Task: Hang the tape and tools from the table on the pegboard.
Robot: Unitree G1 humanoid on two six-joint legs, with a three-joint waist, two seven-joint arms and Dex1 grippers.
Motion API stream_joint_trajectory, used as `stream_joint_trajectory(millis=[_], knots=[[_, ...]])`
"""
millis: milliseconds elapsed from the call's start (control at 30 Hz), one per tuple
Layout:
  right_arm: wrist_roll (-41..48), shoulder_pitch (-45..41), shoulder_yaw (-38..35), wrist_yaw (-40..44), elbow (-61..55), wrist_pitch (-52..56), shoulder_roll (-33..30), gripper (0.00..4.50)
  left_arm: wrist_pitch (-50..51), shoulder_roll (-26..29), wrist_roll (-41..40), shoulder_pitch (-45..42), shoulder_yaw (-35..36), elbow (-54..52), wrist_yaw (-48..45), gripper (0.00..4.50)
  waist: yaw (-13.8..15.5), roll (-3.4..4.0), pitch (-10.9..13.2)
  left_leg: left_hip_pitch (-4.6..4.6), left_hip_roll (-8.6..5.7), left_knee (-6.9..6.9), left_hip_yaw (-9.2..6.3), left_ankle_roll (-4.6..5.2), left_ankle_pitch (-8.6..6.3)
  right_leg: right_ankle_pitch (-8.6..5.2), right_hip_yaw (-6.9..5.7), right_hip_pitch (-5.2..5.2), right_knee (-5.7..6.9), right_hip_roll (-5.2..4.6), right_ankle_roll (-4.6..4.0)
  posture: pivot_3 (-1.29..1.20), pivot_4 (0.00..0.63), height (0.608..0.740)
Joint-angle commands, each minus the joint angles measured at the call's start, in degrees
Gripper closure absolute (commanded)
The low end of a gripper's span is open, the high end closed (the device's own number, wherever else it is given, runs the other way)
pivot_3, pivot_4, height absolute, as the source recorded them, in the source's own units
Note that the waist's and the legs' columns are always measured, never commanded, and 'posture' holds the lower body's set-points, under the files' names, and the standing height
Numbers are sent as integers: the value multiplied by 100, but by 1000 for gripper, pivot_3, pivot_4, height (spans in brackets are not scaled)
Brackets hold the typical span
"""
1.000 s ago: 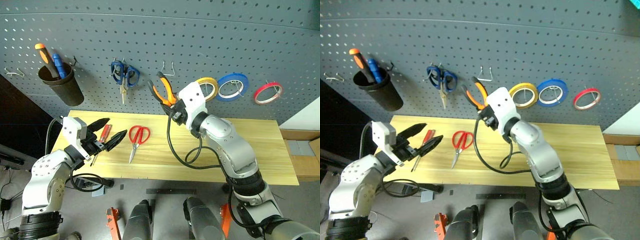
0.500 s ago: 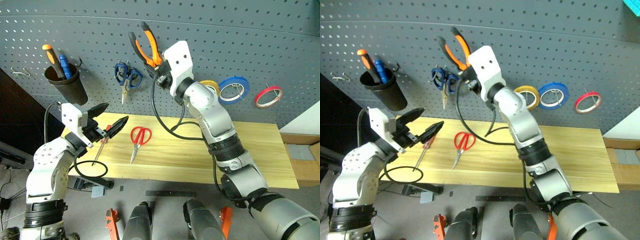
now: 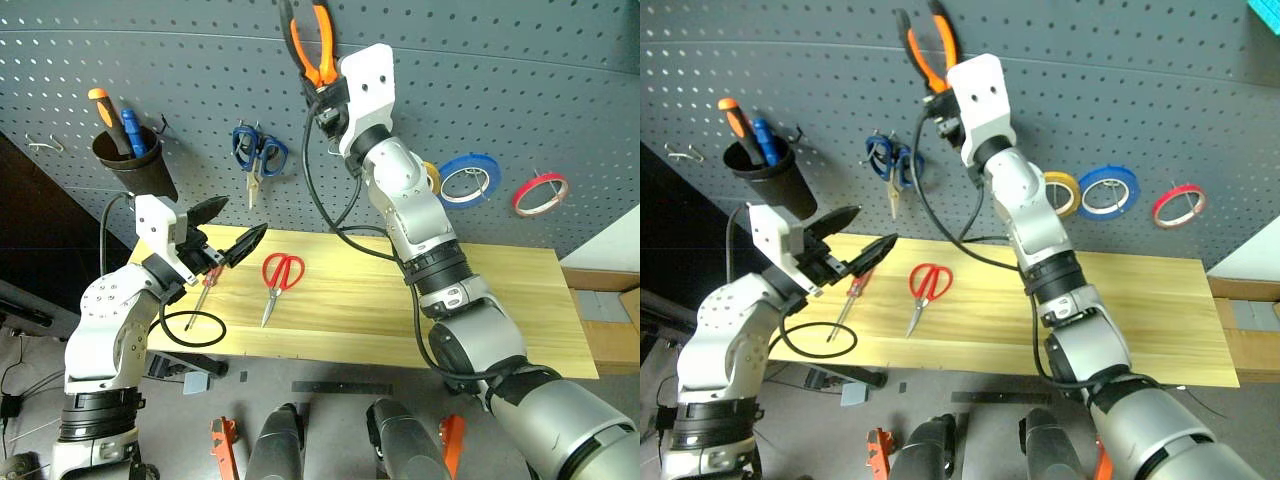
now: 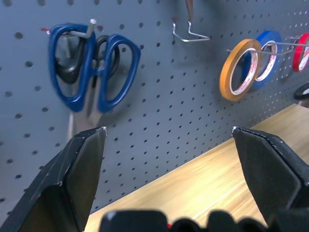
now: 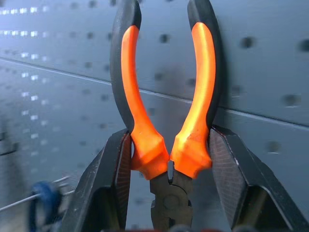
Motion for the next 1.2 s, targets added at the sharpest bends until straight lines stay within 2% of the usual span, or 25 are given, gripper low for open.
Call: stream_joint_trajectory(millis=[33,300,667,1033,1100,1200], knots=[[-5,-302,-217,-189,376,-567,-14,2657,-17,1,-21,-131,31,-88,35,0,0,0,0,0,0,0,0,0,0,0,-1,0,1,1,0,7,218,740],[-211,-136,-100,-340,886,-1004,-62,2658,-8,13,-11,-182,11,-60,-12,0,5,1,1,5,0,13,-7,1,4,0,-3,1,29,1,-1,14,222,740],[-650,586,18,-593,451,-977,-99,2658,-91,-50,51,-158,-13,-1,-11,0,17,2,2,5,0,12,-12,0,8,-1,-10,2,33,1,-2,2,228,740],[-872,719,35,-868,443,-670,-108,2659,-181,-78,179,-148,-42,71,0,0,20,4,3,5,0,11,-14,0,8,-2,-13,1,32,3,-3,-2,231,740],[-881,760,35,-887,382,-525,-83,1922,-193,-78,209,-150,-55,87,0,0,20,4,3,5,0,11,-14,0,8,-2,-12,2,32,3,-3,-3,232,740],[-911,827,42,-904,250,-355,-60,1091,-195,-87,228,-152,-66,97,-1,0,31,5,3,6,1,11,-18,-1,8,-2,-16,2,32,3,-3,-7,234,740]])
